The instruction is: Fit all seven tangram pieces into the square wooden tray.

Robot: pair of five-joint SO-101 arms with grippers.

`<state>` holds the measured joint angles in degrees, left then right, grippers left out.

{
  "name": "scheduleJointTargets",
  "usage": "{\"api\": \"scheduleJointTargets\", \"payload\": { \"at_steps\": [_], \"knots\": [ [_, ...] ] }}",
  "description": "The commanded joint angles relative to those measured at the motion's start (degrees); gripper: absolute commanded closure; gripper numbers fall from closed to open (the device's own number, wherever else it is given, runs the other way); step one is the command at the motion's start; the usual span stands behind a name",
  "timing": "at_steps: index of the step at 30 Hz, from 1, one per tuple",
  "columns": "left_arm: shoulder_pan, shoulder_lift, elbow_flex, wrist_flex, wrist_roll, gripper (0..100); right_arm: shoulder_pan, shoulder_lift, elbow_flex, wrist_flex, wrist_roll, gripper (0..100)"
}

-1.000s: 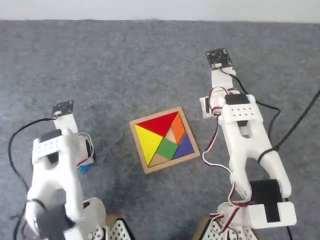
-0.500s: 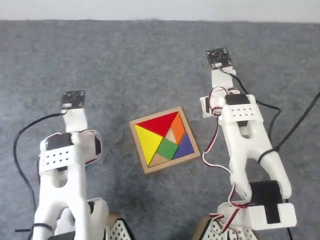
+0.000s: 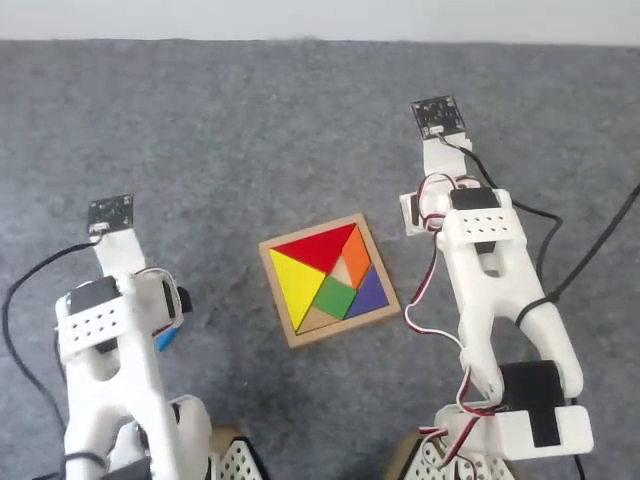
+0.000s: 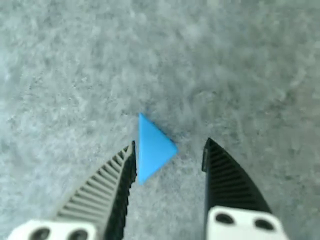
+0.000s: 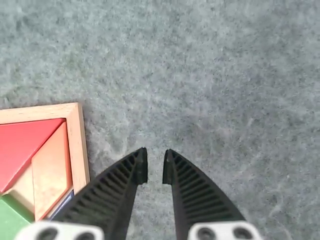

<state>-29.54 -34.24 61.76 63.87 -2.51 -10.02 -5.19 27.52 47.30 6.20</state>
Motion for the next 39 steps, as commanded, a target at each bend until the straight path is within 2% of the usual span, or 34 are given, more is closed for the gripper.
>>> {"api": "scheduleJointTargets", "payload": {
  "at_steps": [1,6,12,20,26,31,35,39],
  "knots": [
    [-0.2,9.8,-0.3,-6.7,-0.4,79,-0.6,-4.0,-1.5,0.0,0.8,93.3],
    [-0.2,22.1,-7.7,-3.9,-0.6,79,-0.6,-4.0,-1.5,0.0,0.8,93.3],
    [0.0,28.7,-11.6,-1.2,-3.1,83,-0.6,-4.1,-1.5,0.0,0.8,93.3],
    [1.4,28.0,-11.2,-1.7,-3.4,91,-0.6,-4.1,-1.5,0.0,0.8,93.3],
    [1.4,26.4,-9.8,-2.3,-3.4,91,-0.6,-4.1,-1.6,0.0,0.8,93.3],
    [1.2,18.3,-4.8,-3.8,-4.3,90,-0.6,-4.1,-1.6,0.0,0.8,93.3],
    [-1.6,6.8,-3.3,1.8,-13.8,79,-0.5,-4.1,-1.7,0.0,0.8,93.3],
    [-3.0,-3.6,-2.3,8.4,-26.5,77,-0.5,-4.1,-1.7,0.0,0.8,93.3]
  ]
}}
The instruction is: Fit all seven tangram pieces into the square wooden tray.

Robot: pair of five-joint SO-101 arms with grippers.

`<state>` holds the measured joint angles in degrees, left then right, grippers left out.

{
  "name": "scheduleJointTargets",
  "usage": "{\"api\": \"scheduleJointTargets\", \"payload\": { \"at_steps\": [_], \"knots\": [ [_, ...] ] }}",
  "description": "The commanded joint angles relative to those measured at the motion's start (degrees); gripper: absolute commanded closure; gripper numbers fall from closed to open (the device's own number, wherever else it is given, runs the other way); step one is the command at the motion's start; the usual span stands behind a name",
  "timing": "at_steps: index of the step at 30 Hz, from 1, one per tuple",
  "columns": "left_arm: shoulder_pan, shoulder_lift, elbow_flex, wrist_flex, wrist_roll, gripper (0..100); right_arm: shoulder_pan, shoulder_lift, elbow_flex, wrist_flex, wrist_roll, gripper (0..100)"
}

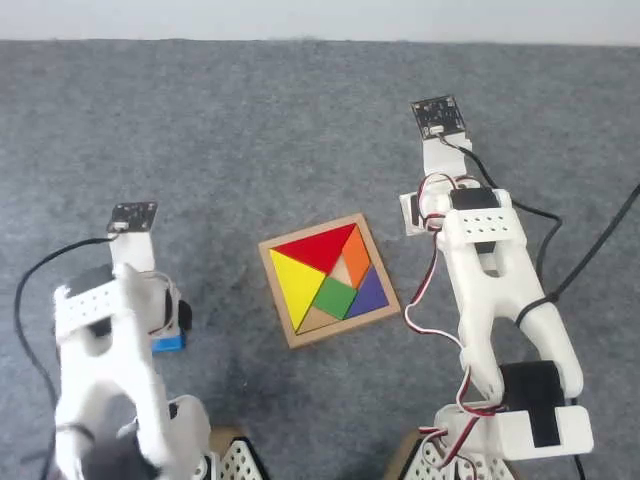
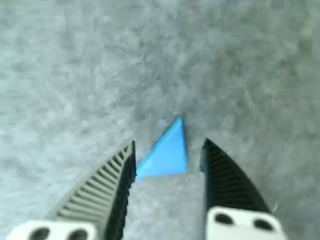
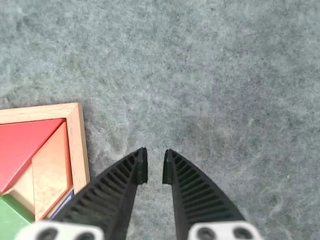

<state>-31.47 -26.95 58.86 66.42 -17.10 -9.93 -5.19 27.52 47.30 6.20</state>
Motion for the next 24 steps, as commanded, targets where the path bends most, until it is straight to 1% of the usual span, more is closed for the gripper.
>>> {"api": "scheduleJointTargets", "payload": {
  "at_steps": [1,3,7,9,12,15,19,24],
  "knots": [
    [-1.0,-12.0,1.2,7.7,-15.0,76,-0.6,-4.1,-1.7,0.0,0.8,93.3],
    [-1.0,-11.8,2.2,8.3,-18.3,75,-0.6,-4.1,-1.7,0.0,0.8,93.3],
    [-1.2,-5.4,3.7,2.8,-18.7,75,-0.6,-4.1,-1.7,0.0,0.8,93.3],
    [-1.1,-0.5,3.7,1.3,-21.4,75,-0.6,-4.1,-1.6,0.0,0.8,93.3],
    [-1.1,4.7,4.0,1.2,-26.7,78,-0.6,-4.1,-1.6,0.0,0.8,93.3],
    [-1.2,4.0,4.1,1.4,-29.0,78,-0.6,-4.1,-1.6,0.0,0.8,93.3],
    [-1.3,3.0,4.3,0.4,-29.3,79,-0.6,-4.1,-1.6,0.0,0.8,93.3],
    [-1.1,3.4,4.1,-1.1,-25.8,82,-0.6,-4.1,-1.6,0.0,0.8,93.3]
  ]
}}
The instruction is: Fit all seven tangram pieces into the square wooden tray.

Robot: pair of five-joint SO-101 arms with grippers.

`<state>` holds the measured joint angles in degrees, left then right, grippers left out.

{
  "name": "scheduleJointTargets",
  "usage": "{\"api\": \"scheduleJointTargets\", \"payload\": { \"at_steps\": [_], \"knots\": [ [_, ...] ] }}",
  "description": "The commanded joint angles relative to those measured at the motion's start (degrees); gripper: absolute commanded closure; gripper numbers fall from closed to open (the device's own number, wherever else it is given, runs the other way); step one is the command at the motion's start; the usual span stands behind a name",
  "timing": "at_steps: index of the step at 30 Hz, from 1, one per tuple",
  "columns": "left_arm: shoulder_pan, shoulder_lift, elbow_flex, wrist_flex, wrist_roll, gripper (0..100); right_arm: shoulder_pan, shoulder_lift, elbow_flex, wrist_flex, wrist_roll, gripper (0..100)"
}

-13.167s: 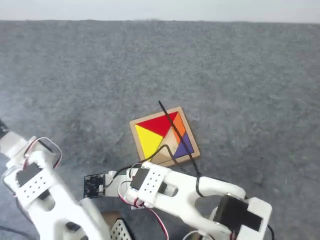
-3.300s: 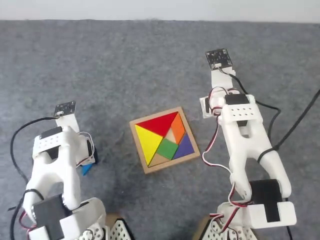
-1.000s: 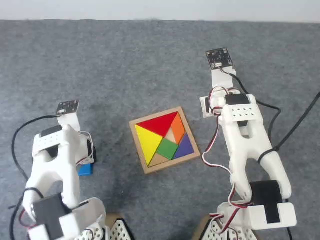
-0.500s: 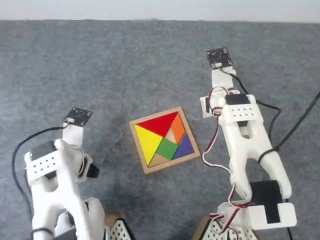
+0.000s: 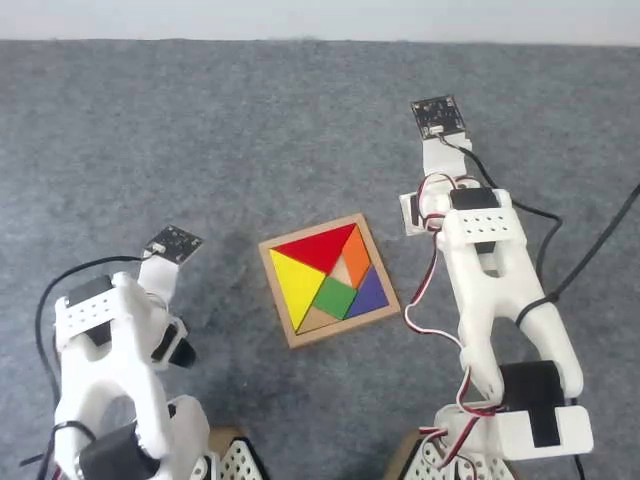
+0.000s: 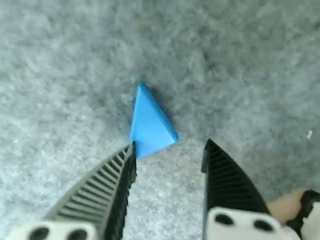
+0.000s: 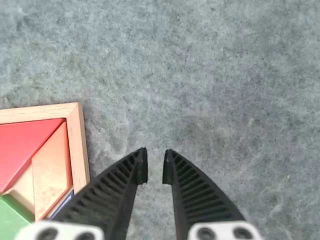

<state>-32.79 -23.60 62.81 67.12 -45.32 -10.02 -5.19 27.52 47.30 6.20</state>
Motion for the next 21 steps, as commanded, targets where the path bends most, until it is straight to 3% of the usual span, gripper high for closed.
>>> {"api": "scheduleJointTargets", "payload": {
  "at_steps": [1,21],
  "knots": [
    [0.3,0.2,0.1,-1.9,2.5,82,-0.5,-4.1,-1.6,0.0,0.8,93.3],
    [-0.2,2.4,-1.7,-1.8,2.6,90,-0.5,-4.1,-1.5,0.0,0.8,93.3]
  ]
}}
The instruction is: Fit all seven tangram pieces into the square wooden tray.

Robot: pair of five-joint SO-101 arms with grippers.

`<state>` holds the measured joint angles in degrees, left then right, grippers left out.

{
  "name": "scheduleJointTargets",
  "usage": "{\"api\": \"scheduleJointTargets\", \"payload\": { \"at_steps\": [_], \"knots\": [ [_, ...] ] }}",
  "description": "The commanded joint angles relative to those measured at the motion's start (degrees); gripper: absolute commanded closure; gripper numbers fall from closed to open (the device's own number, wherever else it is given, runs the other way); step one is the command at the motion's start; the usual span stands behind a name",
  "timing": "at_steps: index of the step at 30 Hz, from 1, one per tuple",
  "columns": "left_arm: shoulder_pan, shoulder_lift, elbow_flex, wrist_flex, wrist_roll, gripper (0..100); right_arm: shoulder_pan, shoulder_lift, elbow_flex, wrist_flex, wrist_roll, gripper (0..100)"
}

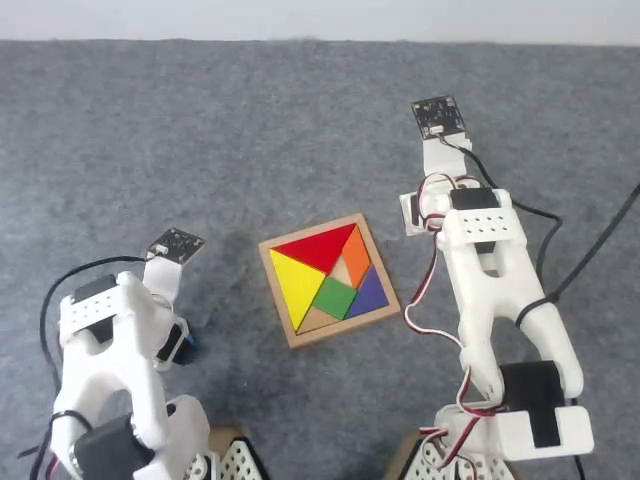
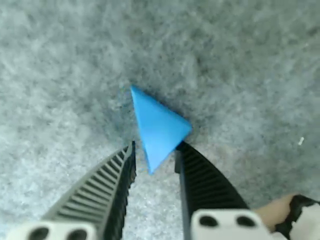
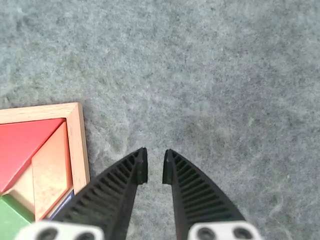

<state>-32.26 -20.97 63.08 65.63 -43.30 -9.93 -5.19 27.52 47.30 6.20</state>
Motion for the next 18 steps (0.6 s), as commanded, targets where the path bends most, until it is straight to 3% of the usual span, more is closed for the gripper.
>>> {"api": "scheduleJointTargets", "payload": {
  "at_steps": [1,5,13,18],
  "knots": [
    [-0.7,-0.3,-2.0,-0.3,0.7,91,-0.6,-4.1,-1.5,0.0,0.8,93.3],
    [-0.3,-0.4,-2.2,-0.3,4.7,97,-0.6,-4.1,-1.5,0.0,0.8,93.3],
    [-0.3,-0.4,-3.6,-0.5,5.9,98,-0.6,-4.1,-1.6,0.0,0.8,93.3],
    [-0.3,-0.4,-4.6,-0.1,11.2,88,-0.6,-4.1,-1.6,0.0,0.8,93.3]
  ]
}}
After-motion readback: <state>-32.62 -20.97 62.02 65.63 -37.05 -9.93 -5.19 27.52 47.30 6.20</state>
